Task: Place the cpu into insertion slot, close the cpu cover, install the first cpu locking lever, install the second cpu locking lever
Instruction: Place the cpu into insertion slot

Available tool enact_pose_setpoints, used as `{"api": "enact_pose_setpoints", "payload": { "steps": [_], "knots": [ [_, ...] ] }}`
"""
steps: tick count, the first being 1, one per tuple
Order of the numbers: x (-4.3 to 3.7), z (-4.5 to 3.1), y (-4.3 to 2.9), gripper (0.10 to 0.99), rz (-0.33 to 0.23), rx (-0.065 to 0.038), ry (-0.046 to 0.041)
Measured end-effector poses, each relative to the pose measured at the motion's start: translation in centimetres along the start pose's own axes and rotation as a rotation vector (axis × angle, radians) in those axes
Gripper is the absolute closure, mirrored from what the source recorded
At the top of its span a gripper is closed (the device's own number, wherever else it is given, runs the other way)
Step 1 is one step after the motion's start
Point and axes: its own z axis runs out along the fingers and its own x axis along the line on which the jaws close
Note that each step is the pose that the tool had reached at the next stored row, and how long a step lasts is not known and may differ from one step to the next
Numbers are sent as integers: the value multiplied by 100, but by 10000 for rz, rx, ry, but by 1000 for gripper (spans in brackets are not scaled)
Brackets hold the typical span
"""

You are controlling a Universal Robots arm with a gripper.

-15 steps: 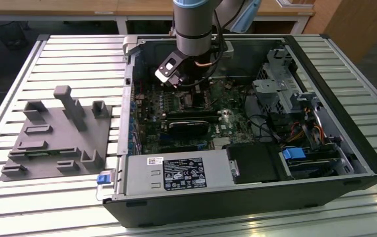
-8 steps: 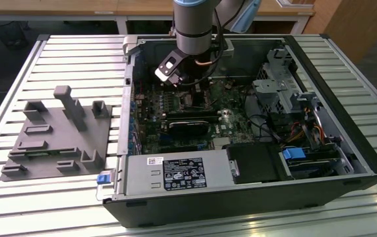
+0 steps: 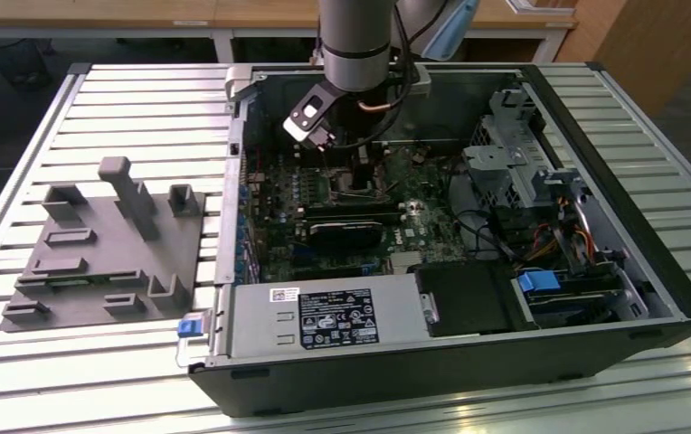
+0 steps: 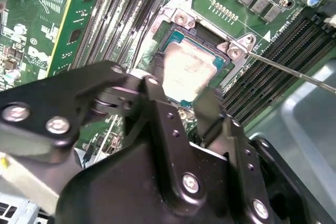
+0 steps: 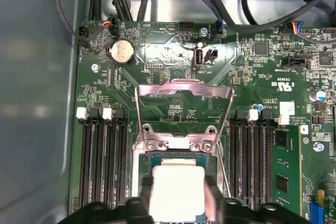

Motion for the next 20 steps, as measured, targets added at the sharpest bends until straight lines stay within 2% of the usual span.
{"api": "enact_pose_setpoints", "payload": {
  "steps": [2,3,4,5,7,8,9,10,11,20],
  "knots": [
    [0,-9,7,667,0,17,0],
    [0,-13,10,667,1,28,1],
    [0,-16,15,725,1,39,1],
    [0,-18,19,725,0,50,1],
    [0,-22,25,843,1,71,0],
    [0,-26,27,843,1,79,-1],
    [-1,-30,27,902,2,81,-2],
    [0,-35,28,902,2,81,0],
    [0,-41,29,965,2,81,0],
    [0,-70,32,965,1,81,1]
  ]
}}
